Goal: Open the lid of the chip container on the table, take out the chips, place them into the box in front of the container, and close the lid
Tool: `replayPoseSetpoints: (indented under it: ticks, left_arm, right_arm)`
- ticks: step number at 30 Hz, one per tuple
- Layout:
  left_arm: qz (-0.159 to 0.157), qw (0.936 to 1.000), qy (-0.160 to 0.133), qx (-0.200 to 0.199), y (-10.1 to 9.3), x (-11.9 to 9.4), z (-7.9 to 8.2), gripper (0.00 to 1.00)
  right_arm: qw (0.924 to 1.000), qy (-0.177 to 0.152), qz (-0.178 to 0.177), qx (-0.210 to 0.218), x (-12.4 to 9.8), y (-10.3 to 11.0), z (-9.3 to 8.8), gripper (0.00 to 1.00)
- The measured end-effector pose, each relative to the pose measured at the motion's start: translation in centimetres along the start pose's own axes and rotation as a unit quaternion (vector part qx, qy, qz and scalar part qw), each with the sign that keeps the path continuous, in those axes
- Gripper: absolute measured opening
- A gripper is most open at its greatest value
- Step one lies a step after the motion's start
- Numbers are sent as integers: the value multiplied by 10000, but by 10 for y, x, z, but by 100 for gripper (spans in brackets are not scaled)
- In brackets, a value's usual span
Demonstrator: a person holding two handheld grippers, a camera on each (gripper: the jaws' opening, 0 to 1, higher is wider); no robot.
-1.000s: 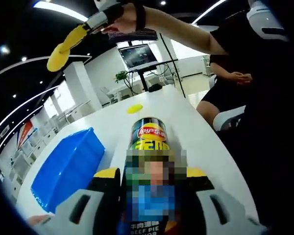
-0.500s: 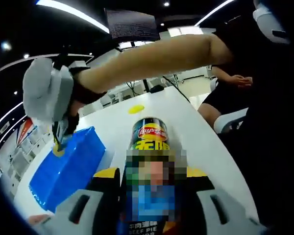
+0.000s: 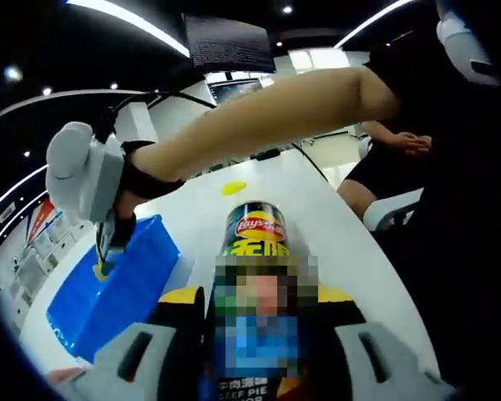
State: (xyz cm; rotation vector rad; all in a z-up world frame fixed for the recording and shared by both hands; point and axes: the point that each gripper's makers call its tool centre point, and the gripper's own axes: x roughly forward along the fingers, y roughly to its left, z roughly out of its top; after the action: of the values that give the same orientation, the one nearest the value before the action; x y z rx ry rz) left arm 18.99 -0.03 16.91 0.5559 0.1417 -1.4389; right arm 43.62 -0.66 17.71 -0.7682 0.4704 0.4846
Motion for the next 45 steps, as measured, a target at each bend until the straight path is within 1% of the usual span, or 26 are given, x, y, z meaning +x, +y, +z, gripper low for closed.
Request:
replayPoseSetpoints:
  ticks: [1,2,4,10,11,15,17,18,20,21,24,26,28,32,37,41,44,45]
  left_arm:
    - [5,10000,1,-5,0,0,0,50]
    - [12,10000,-2,-2,0,0,0,50]
    - [26,10000,-18,8,0,0,0,50]
    - [5,10000,12,-16,2,0,-1,50]
    - [4,10000,10,-27,2,0,-1,50]
    - [5,10000,-4,-49,2,0,-1,50]
    - [7,10000,-3,-53,3,0,-1,50]
    - [9,10000,-3,-58,3,0,-1,50]
    - [12,10000,-2,-55,3,-1,-1,50]
    - [12,10000,-1,-52,3,-1,-1,50]
    - [13,10000,-4,-60,3,0,-1,50]
    - [14,10000,-1,-61,3,0,-1,50]
    - [16,10000,-2,-61,4,0,-1,50]
    - [20,10000,-4,-65,4,-1,-1,50]
    - [18,10000,-15,-73,5,-1,-1,50]
    - [25,10000,-12,-67,5,0,-1,50]
    - [34,10000,-10,-52,4,0,-1,50]
    - [36,10000,-16,-55,4,0,-1,50]
  right_arm:
    - [9999,-39,6,105,1,-2,1,1]
    - [9996,-77,111,258,2,0,2,1]
    - [9993,-89,127,335,-2,2,0,1]
    - [9998,-53,16,196,-1,-4,-2,1]
    - [9998,-42,9,194,3,-8,0,1]
    - [9978,-82,173,632,5,-6,-3,2]
    - [9966,-195,229,772,6,-9,-2,5]
    - [9947,-266,288,955,4,-5,-4,9]
    - [9912,-236,395,1245,1,0,-8,16]
    - [9896,-208,449,1351,0,3,-10,17]
    - [9881,-273,478,1436,-1,3,-11,19]
    - [9879,-305,462,1450,3,-1,-9,21]
    - [9873,-321,478,1484,5,0,-7,22]
    - [9860,-475,499,1517,4,-2,-3,25]
    - [9775,-723,557,1901,-4,-10,6,25]
    - [9722,-755,538,2149,-13,-13,3,25]
    - [9680,-756,527,2333,-11,-22,0,25]
    - [9628,-781,531,2532,-12,-25,0,25]
